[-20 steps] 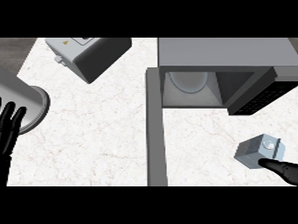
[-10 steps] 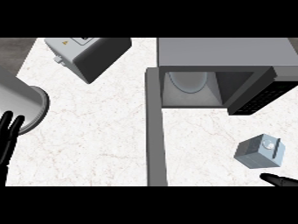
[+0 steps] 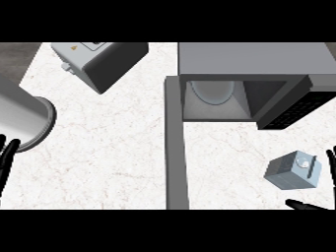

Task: Pick up the milk, place it into the microwave and close the microwave

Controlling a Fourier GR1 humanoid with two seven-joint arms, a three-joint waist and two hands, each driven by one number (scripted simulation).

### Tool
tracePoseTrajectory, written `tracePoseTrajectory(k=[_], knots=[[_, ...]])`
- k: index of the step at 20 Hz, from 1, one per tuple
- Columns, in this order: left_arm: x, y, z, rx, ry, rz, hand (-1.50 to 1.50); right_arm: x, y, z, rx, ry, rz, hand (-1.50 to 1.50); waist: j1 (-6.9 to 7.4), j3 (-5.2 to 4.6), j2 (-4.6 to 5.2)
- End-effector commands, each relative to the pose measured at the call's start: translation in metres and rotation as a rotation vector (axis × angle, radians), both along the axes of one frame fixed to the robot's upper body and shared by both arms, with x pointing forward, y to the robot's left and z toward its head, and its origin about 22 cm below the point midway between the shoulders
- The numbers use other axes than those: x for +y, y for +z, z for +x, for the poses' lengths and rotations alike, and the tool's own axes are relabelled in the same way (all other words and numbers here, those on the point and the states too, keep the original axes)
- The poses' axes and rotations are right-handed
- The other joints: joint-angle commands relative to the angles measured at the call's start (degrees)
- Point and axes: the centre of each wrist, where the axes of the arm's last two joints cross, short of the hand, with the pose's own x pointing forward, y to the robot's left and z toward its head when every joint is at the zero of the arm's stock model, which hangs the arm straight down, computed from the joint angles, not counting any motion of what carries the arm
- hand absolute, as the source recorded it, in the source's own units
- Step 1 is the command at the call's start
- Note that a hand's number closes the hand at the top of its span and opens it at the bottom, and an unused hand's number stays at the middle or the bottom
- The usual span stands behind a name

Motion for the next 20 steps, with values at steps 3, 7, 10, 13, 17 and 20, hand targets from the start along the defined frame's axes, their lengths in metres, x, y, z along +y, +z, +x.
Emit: tracePoseTrajectory(k=[3,7,10,13,17,20], knots=[[-0.010,0.002,0.004,0.011,0.018,0.009,-1.50,-0.016,-0.028,0.008,0.004,0.008,0.019,-1.50,-0.06,0.01,0.03],[0.005,-0.006,-0.006,0.005,0.015,-0.001,-1.50,0.005,-0.064,0.023,0.007,0.034,0.055,-1.50,0.30,0.01,0.06],[-0.004,0.004,-0.010,0.005,0.005,0.026,-1.50,-0.009,-0.086,0.011,-0.001,-0.017,0.062,-1.50,0.29,0.05,0.07],[0.002,0.000,-0.005,0.015,0.013,0.024,-1.50,-0.019,-0.084,0.009,0.017,-0.014,0.035,-1.50,0.07,0.00,0.02],[-0.008,0.016,-0.018,0.005,0.006,0.011,-1.50,-0.035,-0.091,0.026,0.001,0.011,0.055,-1.50,0.32,0.04,0.05],[-0.007,0.005,-0.005,0.004,0.012,0.009,-1.50,-0.025,-0.106,0.018,0.021,0.021,0.038,-1.50,0.14,0.02,0.04]])
